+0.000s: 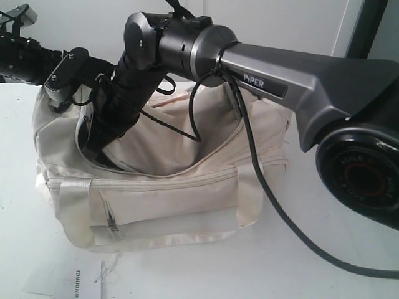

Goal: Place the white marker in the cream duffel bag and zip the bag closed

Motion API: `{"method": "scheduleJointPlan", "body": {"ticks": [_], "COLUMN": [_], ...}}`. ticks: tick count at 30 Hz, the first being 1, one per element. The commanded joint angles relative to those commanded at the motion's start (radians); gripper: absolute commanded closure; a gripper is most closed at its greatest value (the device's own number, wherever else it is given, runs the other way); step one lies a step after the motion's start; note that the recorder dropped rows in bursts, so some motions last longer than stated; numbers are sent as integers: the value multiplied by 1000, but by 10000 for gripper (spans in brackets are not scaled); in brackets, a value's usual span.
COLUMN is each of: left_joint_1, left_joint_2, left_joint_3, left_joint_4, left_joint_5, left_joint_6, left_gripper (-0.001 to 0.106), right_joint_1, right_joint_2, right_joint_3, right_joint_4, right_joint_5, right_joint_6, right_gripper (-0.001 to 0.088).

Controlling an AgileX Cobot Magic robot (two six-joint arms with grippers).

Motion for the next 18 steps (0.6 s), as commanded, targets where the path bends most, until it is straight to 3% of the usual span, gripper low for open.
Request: {"method": "scheduleJointPlan", "body": {"ticks": [11, 15, 18], "left_joint_1": [0, 0, 0], "left_joint_2": [0, 0, 0], "left_joint_3": [0, 0, 0], "left_joint_4": [0, 0, 0], "left_joint_5": [4, 6, 11], "left_joint_6": [2, 2, 2], "left_gripper": [1053, 1053, 1053], "right_joint_1": [0, 0, 0], "right_joint_2": [-15, -15, -17], "right_joint_3": [0, 0, 0], "right_joint_4": [20, 17, 40], "right_joint_5": [-70, -56, -27], "right_joint_6": [74, 54, 40], "right_gripper": [867, 789, 787]}}
